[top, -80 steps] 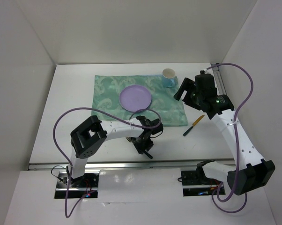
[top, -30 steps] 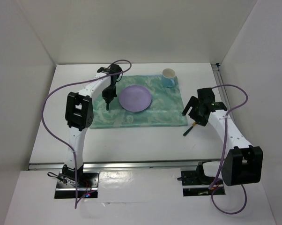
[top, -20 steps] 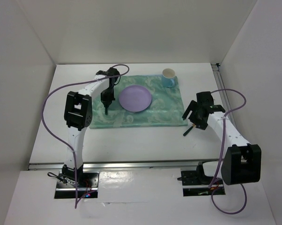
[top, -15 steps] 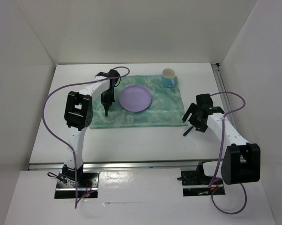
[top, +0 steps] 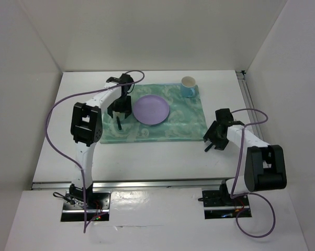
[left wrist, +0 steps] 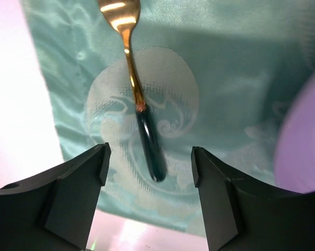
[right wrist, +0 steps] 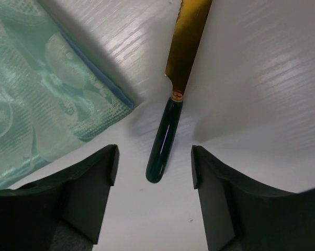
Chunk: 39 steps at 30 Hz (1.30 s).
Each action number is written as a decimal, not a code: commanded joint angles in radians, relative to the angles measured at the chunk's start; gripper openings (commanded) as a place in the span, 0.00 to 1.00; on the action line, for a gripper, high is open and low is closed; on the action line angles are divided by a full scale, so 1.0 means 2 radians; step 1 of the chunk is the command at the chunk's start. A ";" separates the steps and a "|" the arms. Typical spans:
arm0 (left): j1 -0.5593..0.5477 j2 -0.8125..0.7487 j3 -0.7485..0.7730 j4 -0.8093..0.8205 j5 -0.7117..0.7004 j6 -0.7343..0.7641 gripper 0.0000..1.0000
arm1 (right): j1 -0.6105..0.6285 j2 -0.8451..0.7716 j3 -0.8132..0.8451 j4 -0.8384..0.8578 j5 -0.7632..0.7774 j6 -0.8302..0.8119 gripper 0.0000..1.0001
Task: Set the dinner table for one person
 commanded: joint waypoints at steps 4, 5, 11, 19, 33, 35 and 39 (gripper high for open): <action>-0.010 -0.111 0.039 -0.021 0.012 -0.003 0.81 | -0.004 0.039 -0.008 0.049 0.027 0.014 0.62; -0.010 -0.121 0.044 -0.021 0.012 -0.003 0.81 | -0.004 0.044 -0.008 0.056 0.027 0.014 0.61; -0.010 -0.186 0.053 -0.021 0.037 -0.008 0.81 | -0.004 0.043 -0.013 0.043 0.064 0.029 0.19; -0.010 -0.232 0.050 -0.011 0.060 -0.018 0.81 | 0.008 -0.048 0.089 -0.014 0.107 -0.079 0.00; -0.005 -0.271 -0.018 0.022 0.066 -0.042 0.81 | 0.137 0.170 0.296 -0.028 -0.067 -0.196 0.00; -0.005 -0.271 -0.018 0.022 0.066 -0.042 0.81 | 0.137 0.184 0.306 -0.028 -0.072 -0.196 0.00; -0.001 -0.271 -0.018 0.022 0.071 -0.038 0.81 | 0.137 0.222 0.329 -0.019 -0.072 -0.192 0.00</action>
